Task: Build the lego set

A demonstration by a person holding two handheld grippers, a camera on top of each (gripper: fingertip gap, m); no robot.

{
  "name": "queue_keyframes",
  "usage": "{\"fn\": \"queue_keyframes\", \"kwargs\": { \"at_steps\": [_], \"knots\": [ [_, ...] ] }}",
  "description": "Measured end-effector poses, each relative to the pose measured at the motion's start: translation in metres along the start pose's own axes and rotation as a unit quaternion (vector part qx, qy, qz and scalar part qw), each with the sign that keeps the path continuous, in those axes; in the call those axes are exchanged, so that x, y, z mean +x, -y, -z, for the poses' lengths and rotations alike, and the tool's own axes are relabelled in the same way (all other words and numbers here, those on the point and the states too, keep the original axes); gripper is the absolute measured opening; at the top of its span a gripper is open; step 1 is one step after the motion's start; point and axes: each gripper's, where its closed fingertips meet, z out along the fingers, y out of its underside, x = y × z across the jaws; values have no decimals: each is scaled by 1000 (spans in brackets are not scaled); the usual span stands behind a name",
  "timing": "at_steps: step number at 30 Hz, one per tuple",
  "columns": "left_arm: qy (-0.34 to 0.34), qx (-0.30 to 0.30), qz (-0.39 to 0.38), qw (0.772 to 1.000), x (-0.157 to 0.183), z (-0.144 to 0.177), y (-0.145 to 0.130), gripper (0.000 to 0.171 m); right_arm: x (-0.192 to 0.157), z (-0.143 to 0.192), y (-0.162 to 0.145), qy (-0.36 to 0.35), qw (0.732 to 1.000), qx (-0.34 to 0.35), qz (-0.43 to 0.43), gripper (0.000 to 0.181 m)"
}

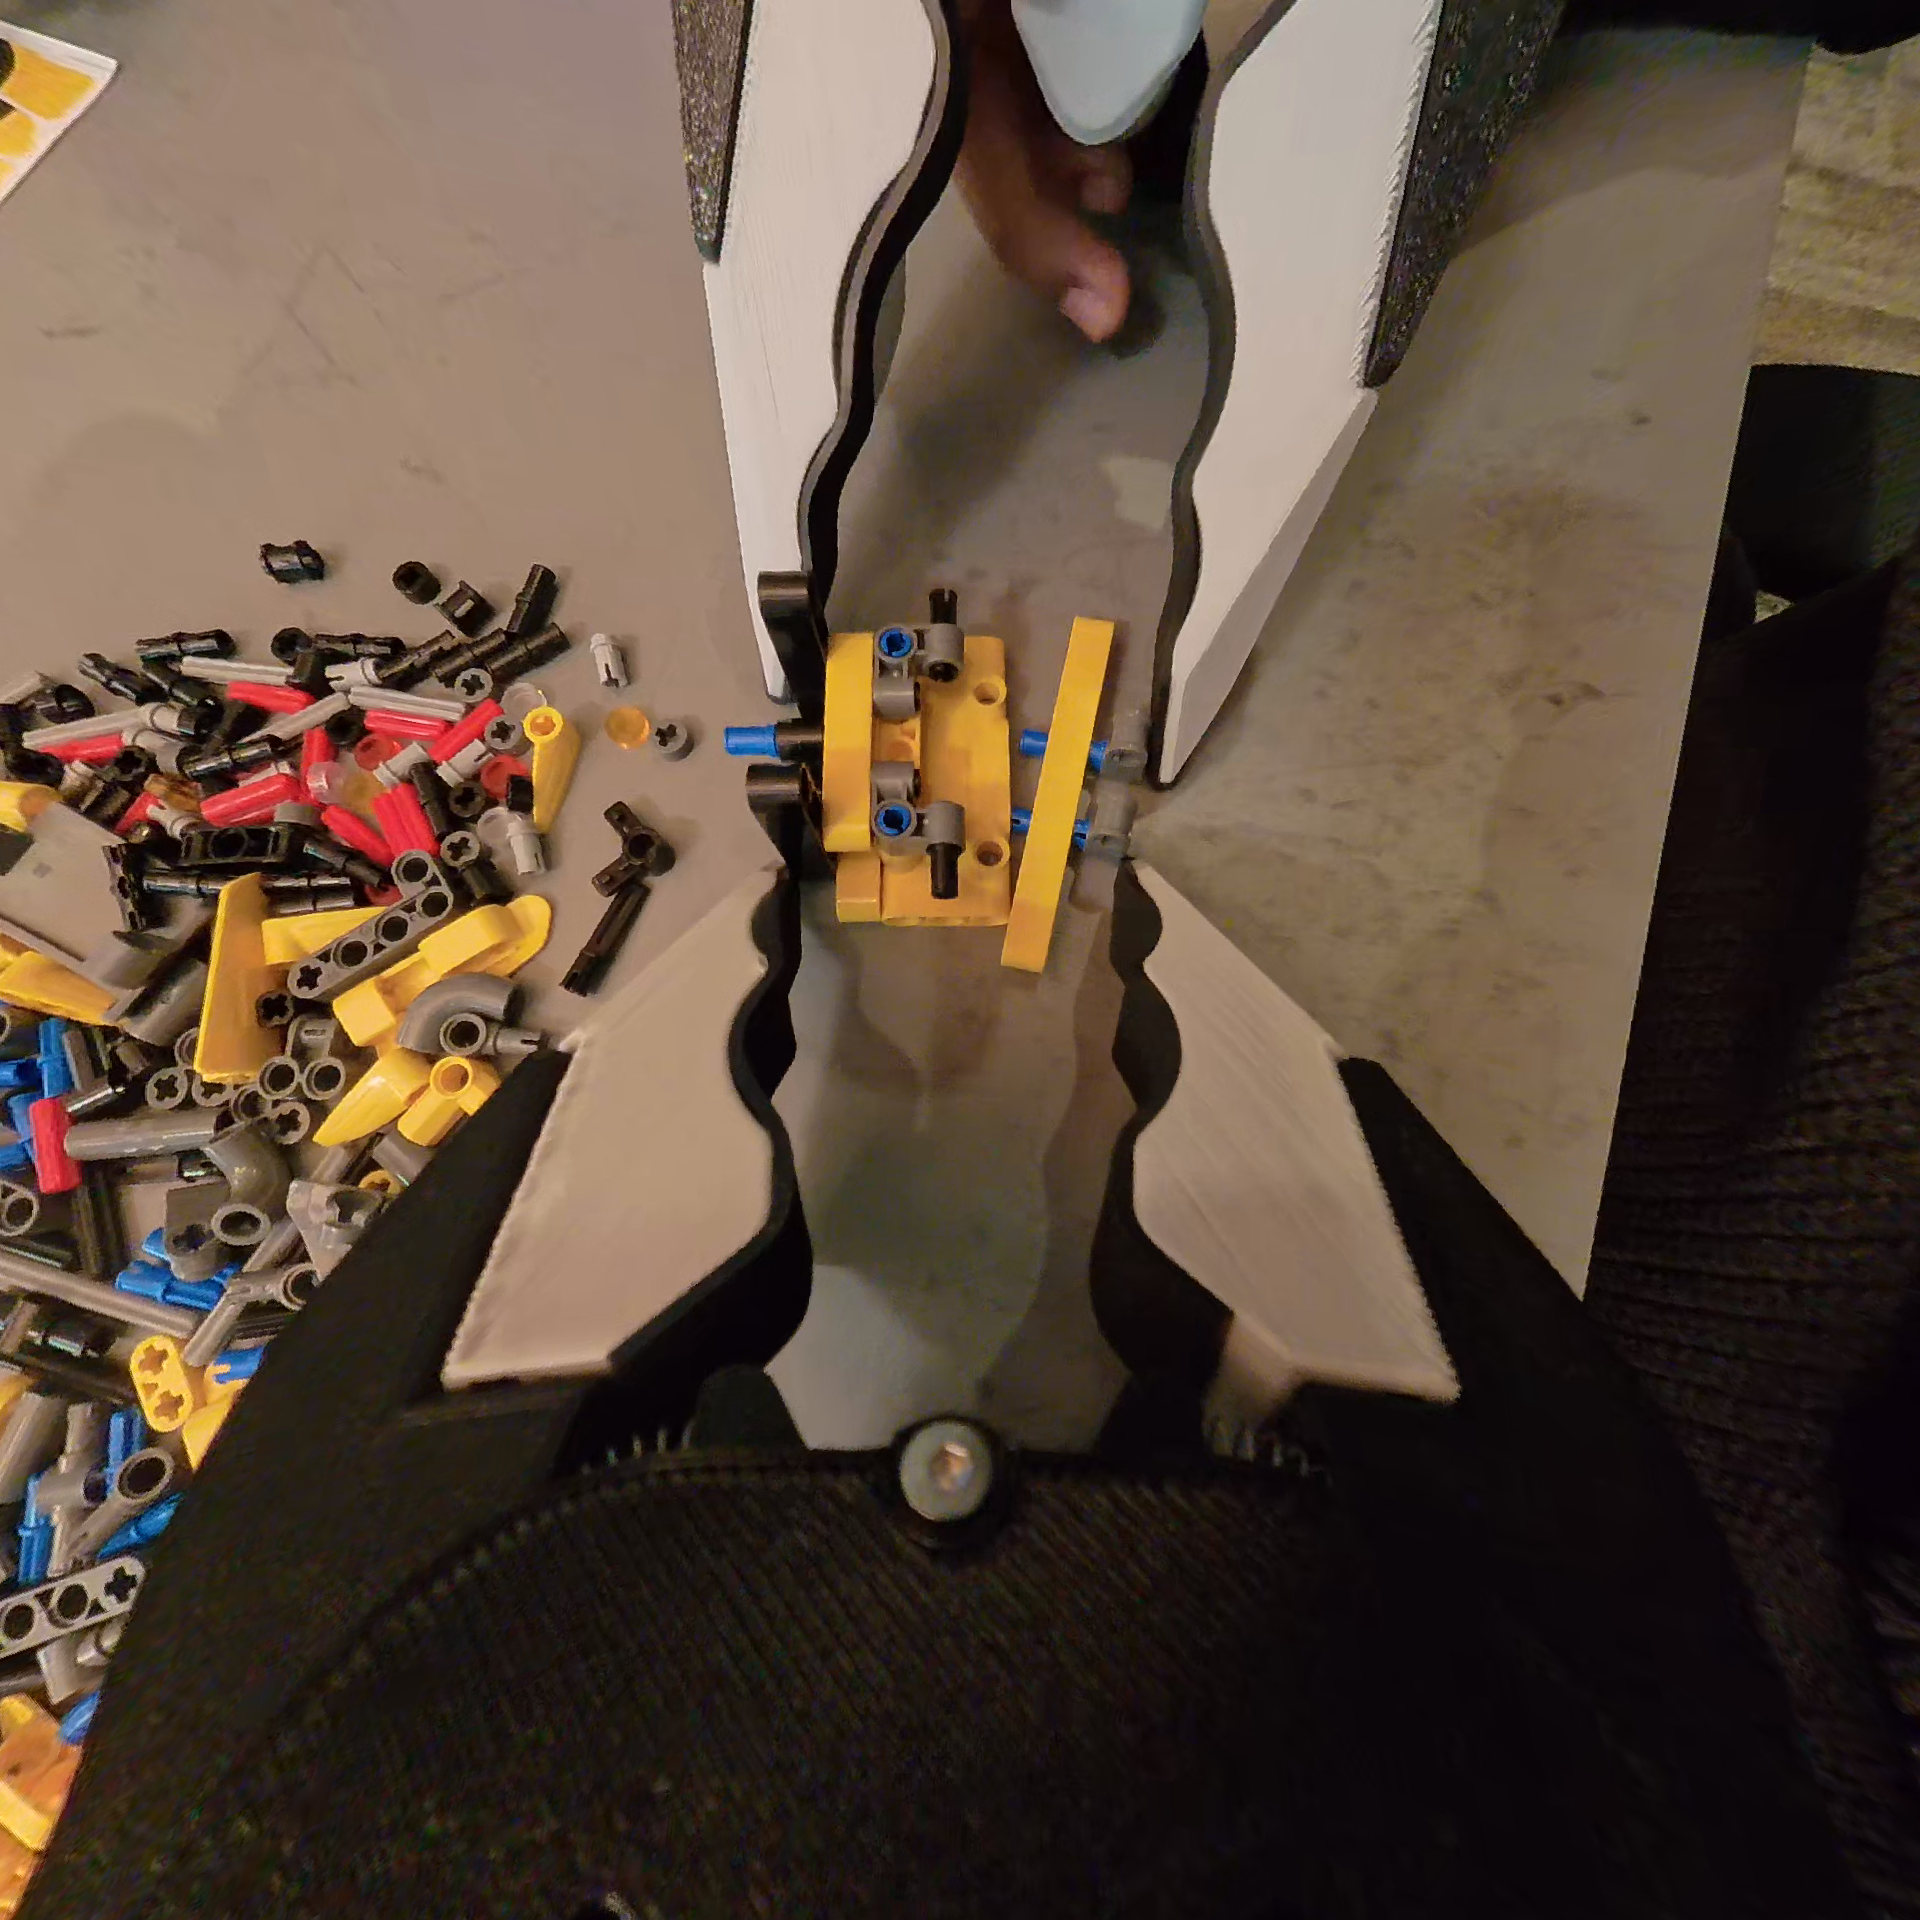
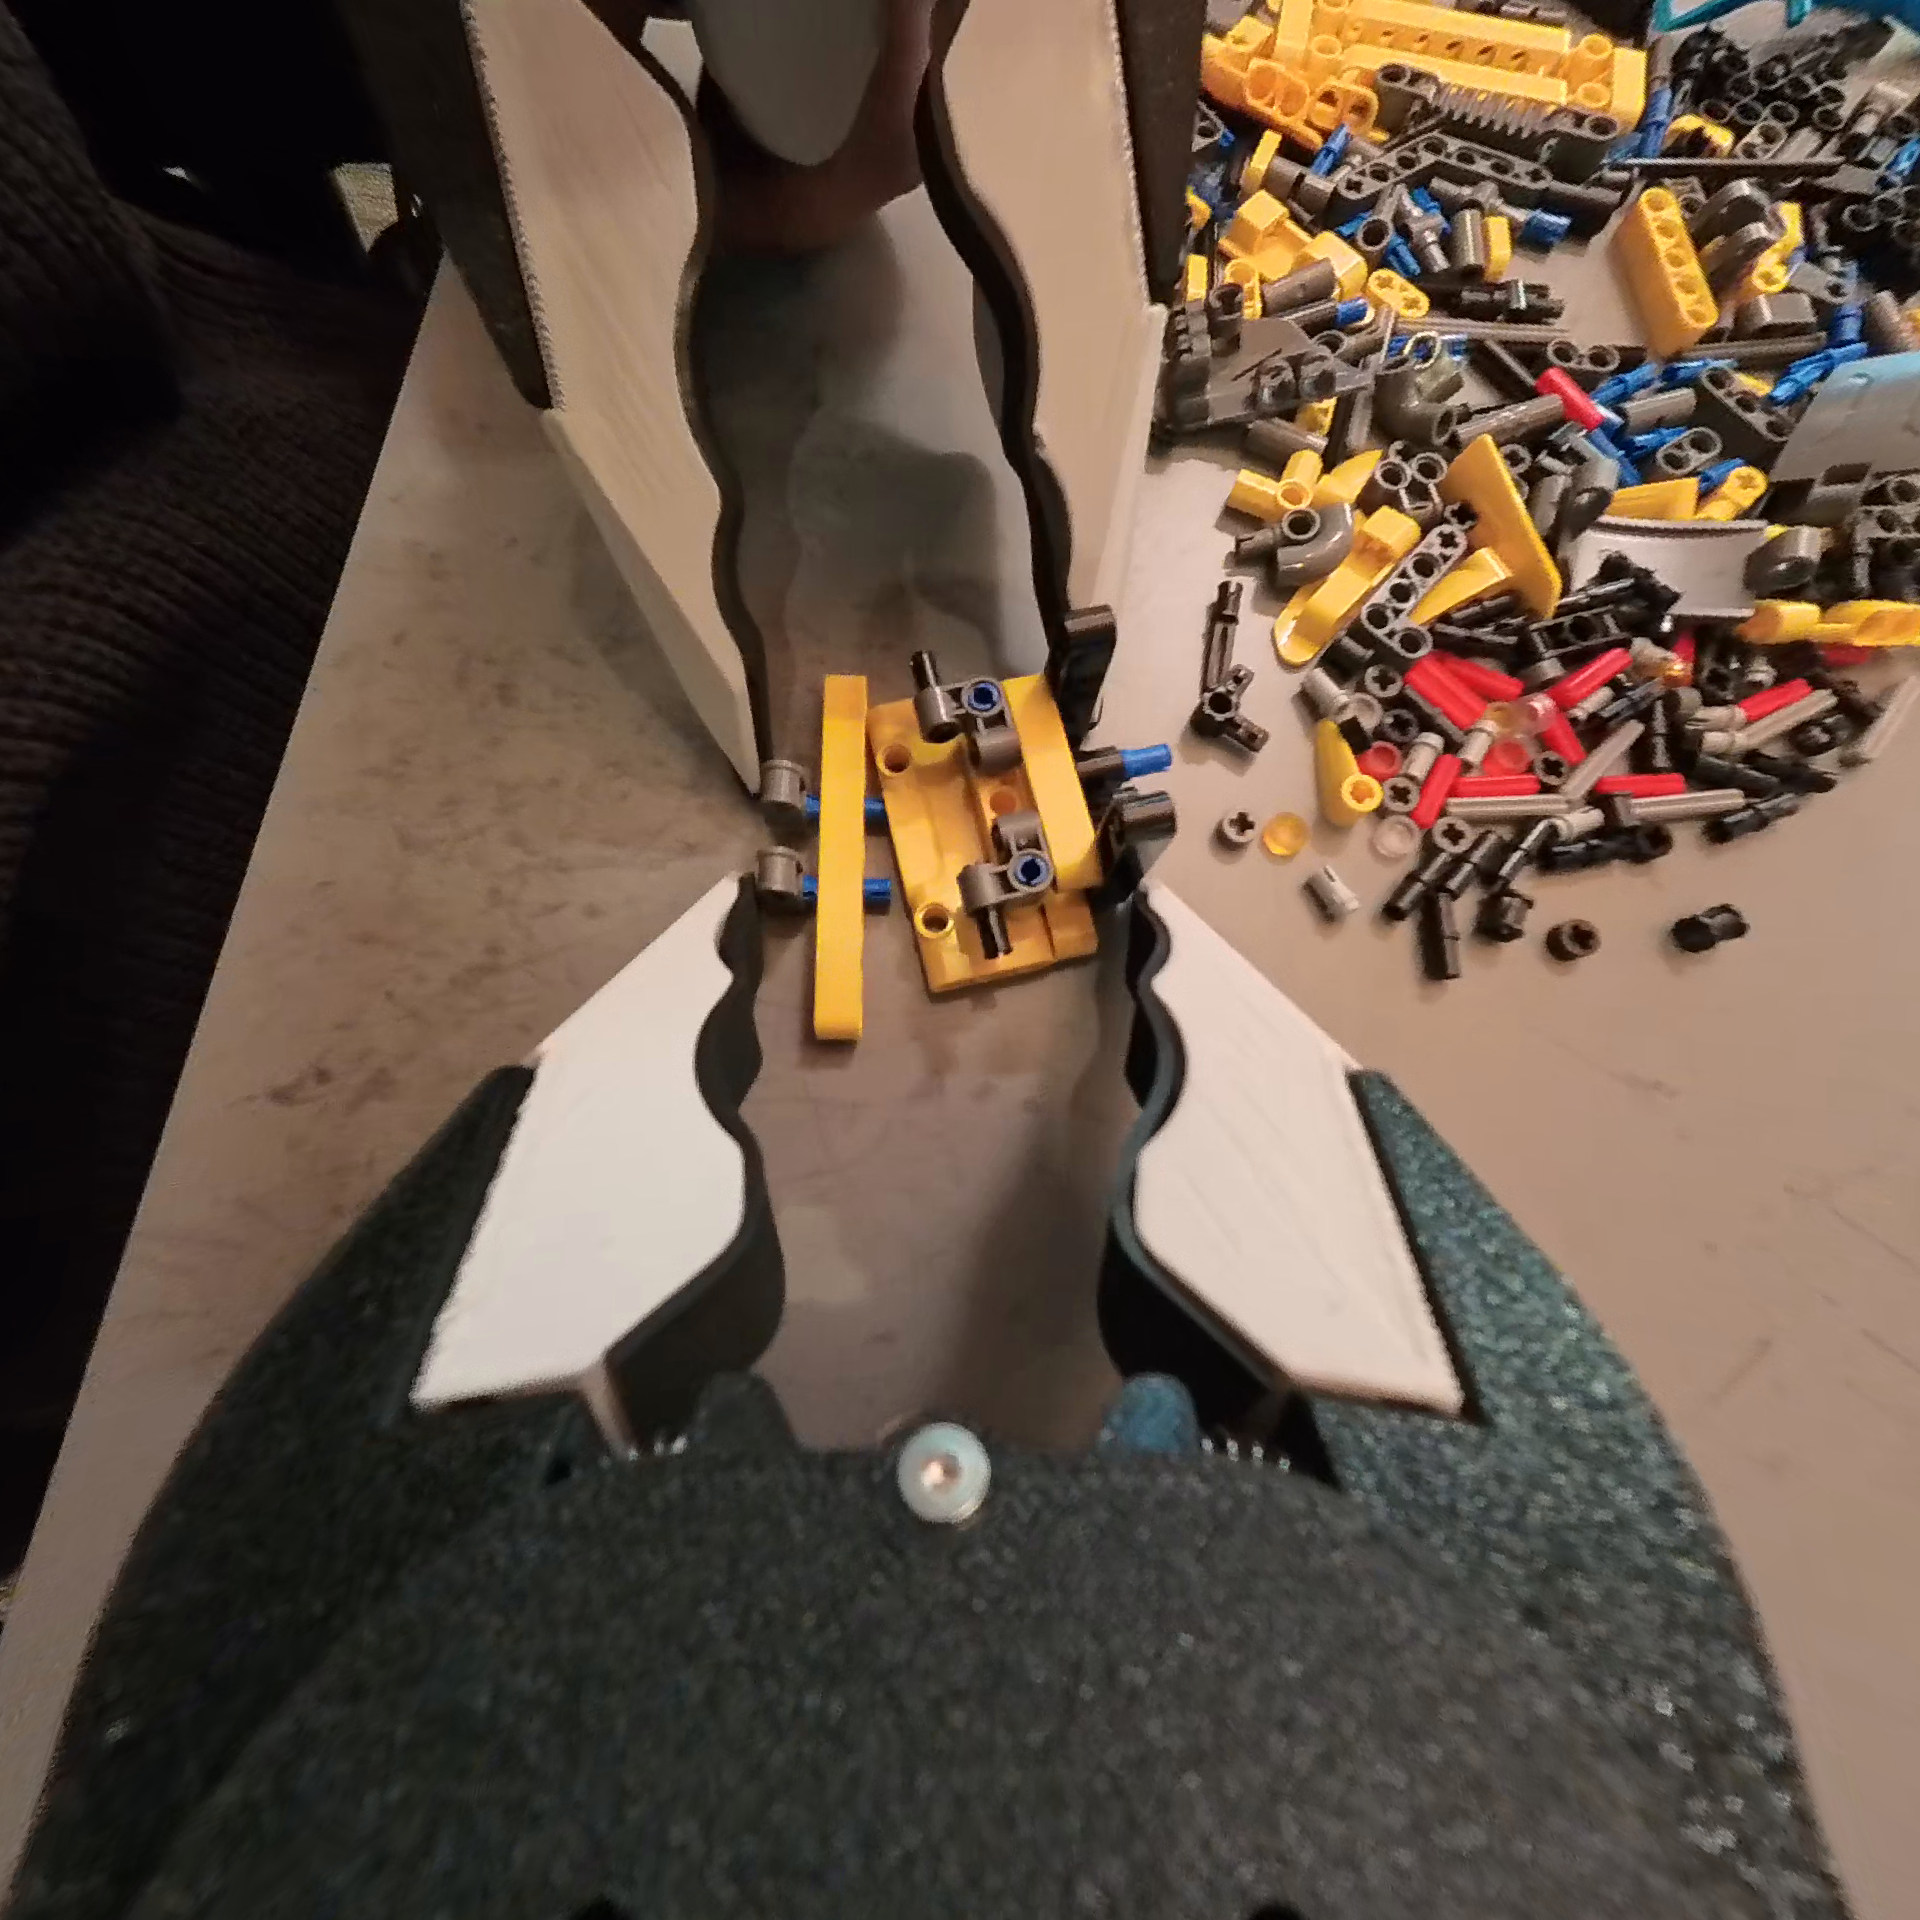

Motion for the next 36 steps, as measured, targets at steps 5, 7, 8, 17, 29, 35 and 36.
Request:
{"fn": "queue_keyframes", "kwargs": {
  "at_steps": [5, 7, 8, 17, 29, 35, 36],
  "knots": [
    [9, -1, -6, 1000, -1, 0, 0, 61, 0, 0, 0, 6, 1000, 2, -5, 65],
    [9, -1, -6, 1000, -1, 0, 0, 61, 0, 0, 0, 6, 1000, 2, -6, 65],
    [9, -1, -6, 1000, -1, 0, 0, 61, 0, 0, 0, 6, 1000, 2, -7, 65],
    [6, -2, -5, 1000, -1, 0, -1, 64, 2, 1, 2, 15, 999, 9, -41, 64],
    [6, -1, 31, 1000, -3, 0, 0, 61, 2, 1, 2, 4, 999, 7, -53, 63],
    [6, -5, 47, 999, -3, 0, 0, 60, 2, 0, 2, -7, 999, 4, -49, 64],
    [6, -6, 48, 999, -3, 0, 0, 60, 2, 0, 2, -11, 999, 4, -48, 64]
  ]
}}
